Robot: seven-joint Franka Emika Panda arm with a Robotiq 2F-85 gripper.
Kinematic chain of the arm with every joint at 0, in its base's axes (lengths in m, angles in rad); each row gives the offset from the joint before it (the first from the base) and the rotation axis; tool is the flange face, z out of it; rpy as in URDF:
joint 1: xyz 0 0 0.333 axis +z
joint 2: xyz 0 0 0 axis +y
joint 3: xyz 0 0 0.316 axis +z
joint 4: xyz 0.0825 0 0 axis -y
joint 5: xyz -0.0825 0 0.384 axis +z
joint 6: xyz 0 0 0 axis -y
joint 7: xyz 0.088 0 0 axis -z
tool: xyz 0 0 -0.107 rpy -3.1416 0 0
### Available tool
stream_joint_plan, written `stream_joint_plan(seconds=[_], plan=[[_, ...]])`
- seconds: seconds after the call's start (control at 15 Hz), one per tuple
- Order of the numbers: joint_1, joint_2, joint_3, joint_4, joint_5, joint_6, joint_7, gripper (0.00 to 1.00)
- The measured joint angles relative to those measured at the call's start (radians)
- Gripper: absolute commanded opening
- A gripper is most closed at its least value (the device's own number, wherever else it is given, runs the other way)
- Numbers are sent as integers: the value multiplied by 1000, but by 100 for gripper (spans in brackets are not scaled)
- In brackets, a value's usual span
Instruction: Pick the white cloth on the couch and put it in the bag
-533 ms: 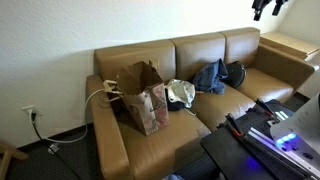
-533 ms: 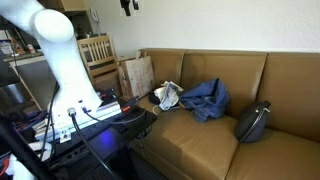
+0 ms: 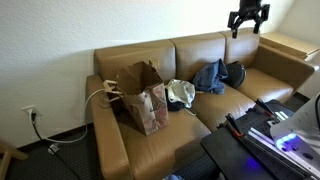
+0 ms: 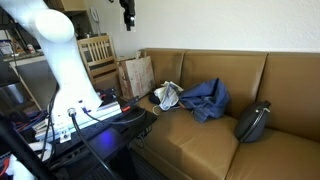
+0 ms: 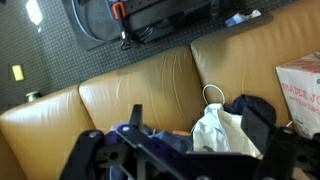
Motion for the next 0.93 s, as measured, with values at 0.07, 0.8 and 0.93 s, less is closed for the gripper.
stream_joint_plan(seconds=[0.07,0.8,0.93], plan=[[10,63,17,7,26,8,57,100],[88,351,16,99,123,84,301,100],[100,387,11,114,180,161,316,100]])
